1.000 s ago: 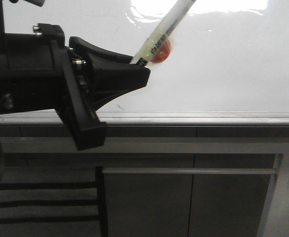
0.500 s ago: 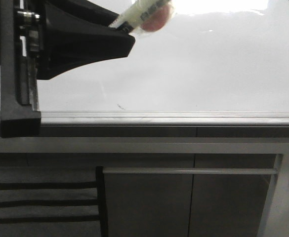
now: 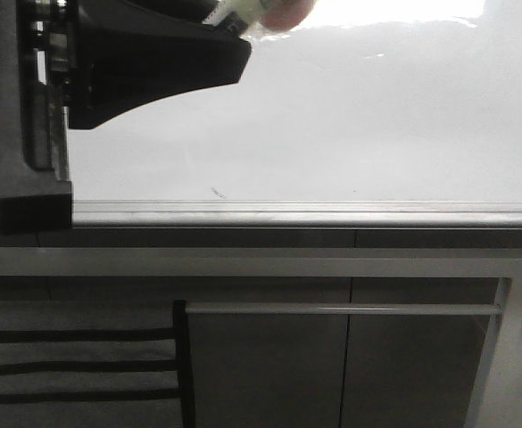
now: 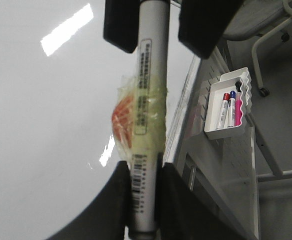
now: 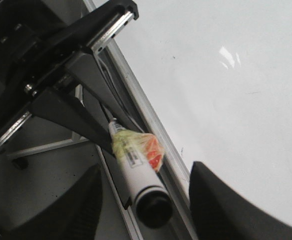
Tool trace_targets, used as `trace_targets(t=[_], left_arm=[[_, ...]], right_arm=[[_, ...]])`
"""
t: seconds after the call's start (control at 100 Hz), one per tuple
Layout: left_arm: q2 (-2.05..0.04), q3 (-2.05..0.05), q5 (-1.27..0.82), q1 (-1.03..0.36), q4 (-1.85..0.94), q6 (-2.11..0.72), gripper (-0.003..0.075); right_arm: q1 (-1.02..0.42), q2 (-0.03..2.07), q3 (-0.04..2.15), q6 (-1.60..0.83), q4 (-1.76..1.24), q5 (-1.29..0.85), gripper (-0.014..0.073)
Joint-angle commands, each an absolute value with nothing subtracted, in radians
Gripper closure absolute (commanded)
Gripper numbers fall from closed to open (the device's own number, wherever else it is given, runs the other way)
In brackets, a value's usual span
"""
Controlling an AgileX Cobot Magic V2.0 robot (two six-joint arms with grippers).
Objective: Write number 0 on whiteboard
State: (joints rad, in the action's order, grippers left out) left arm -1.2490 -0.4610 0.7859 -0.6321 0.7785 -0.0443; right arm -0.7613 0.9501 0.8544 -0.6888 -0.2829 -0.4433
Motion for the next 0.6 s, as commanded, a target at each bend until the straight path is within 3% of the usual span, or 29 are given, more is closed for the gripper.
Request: trace_targets(t=[0.0, 0.34, 0.51, 0.59], left_arm=[[-1.225, -0.487, 0.862, -0.634, 0.747, -0.030, 0.0739], [-1.225, -0.487, 0.862, -0.634, 0.747, -0.030, 0.0739], [-1.225, -0.487, 0.900, -0.634, 0.742, -0.030, 0.0739], [-1.225, -0.487, 0.915, -0.634, 0.707, -0.030, 0.0738]], right_arm=[[-0.766, 0.947, 0.889, -0.702, -0.302, -0.367, 0.0257], [-0.817, 0.947, 0.889, -0.702, -0.315, -0.357, 0.0459], [-0.815, 0.968, 0.887, -0.699, -0.315, -0.382, 0.0670], [-0.815, 0.990, 0.887, -0.697, -0.315, -0.398, 0.0667]])
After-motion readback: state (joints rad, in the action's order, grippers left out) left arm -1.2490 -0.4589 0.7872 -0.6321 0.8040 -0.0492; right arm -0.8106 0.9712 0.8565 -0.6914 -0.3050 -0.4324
